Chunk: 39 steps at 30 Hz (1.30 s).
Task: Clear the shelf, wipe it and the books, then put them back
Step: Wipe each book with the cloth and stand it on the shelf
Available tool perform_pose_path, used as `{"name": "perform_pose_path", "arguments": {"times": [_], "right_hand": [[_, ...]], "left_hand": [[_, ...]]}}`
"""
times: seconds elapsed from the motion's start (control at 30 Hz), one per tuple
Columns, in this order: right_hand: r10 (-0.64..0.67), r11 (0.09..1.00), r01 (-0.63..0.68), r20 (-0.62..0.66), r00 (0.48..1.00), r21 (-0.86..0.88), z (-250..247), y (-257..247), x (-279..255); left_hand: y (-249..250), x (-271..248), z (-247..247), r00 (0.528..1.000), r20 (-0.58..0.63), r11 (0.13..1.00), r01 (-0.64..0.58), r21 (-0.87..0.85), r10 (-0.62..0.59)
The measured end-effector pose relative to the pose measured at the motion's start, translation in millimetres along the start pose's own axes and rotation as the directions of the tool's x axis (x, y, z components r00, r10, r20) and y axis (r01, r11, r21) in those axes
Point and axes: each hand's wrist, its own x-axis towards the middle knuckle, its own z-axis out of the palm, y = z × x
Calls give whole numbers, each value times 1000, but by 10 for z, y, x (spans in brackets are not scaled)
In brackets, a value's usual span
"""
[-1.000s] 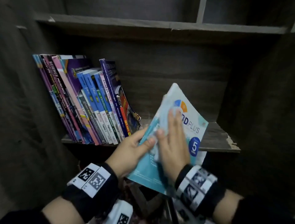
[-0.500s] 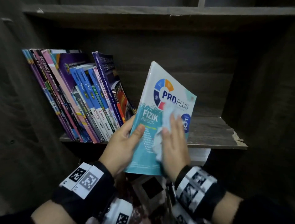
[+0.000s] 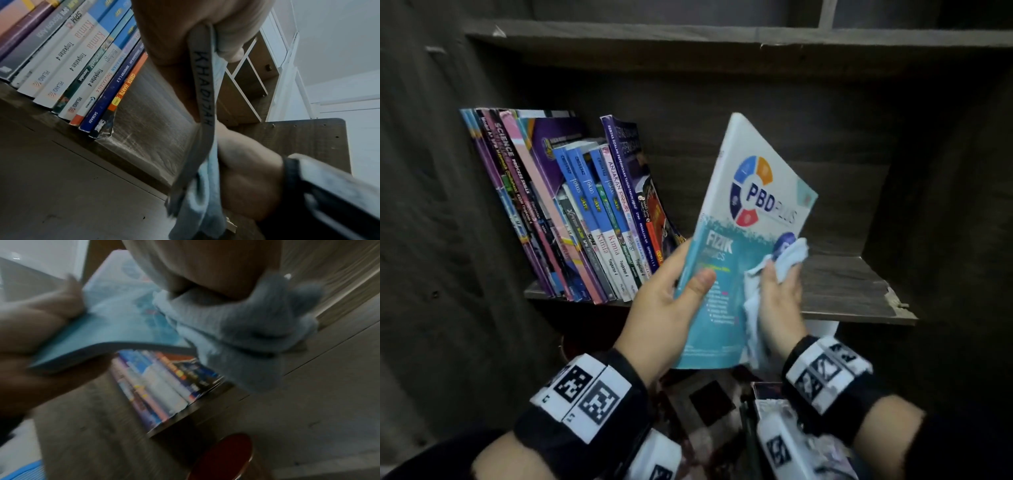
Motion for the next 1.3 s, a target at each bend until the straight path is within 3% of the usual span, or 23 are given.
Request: {"name": "perform_pose_path", "arguments": {"times": [0.13, 0.23, 0.3, 0.37, 0.43, 0.5, 0.6, 0.7, 0.77, 0.87, 0.93, 1.03, 1.1, 1.2, 1.27, 1.3], "right_hand": [[-85, 969, 1, 329, 941, 245, 188, -139, -446], [-175, 816, -88, 389, 904, 571, -11, -436, -431], [-195, 808, -16, 292, 936, 589, -131, -581, -483], [-235, 886, 170, 102, 967, 431, -175, -602, -493], [-260, 918, 271, -76, 963, 291, -237, -632, -454], [-295, 908, 314, -111, 949, 277, -331, -712, -414], [-330, 850, 277, 43, 943, 447, -493, -844, -386], [-359, 790, 159, 237, 903, 592, -635, -874, -304], [-362, 785, 126, 284, 888, 607, -754, -829, -139], [-298, 845, 124, 267, 917, 520, -905, -745, 48], [-270, 873, 109, 286, 920, 475, -963, -671, 104], [-245, 906, 96, 327, 912, 412, -962, -600, 131], [-219, 934, 134, 236, 947, 332, -918, -535, 148], [-215, 971, 220, -69, 974, 94, -778, -375, 222], [-270, 947, 245, -103, 957, -207, -589, -316, 117], [-376, 848, 315, -65, 924, -427, -487, -282, 24]], "left_hand": [[-28, 12, 16, 997, 25, 994, -77, 82, 75], [-149, -49, 100, 989, 149, 994, -35, 106, 19], [-219, -86, 169, 976, 217, 980, -37, 197, -7], [-273, -91, 203, 962, 270, 977, -32, 213, -28], [-273, -70, 190, 939, 342, 965, -57, 256, -35], [-278, -12, 130, 917, 395, 953, -61, 297, -64], [-303, 139, 14, 945, 258, 956, 131, 264, -201], [-299, 231, -90, 897, 140, 908, 411, 79, -418], [-259, 286, -188, 876, 99, 880, 475, -20, -471], [-194, 341, -352, 879, 37, 859, 472, -199, -475], [-163, 324, -374, 869, 101, 821, 491, -291, -484], [-154, 272, -326, 883, 139, 838, 469, -280, -448], [-123, 264, -302, 922, 75, 891, 387, -237, -380], [-51, 245, -236, 961, -30, 941, 264, -211, -277], [-57, 207, -155, 972, -76, 958, 201, -203, -220], [-72, 188, -115, 974, -103, 964, 179, -197, -202]]}}
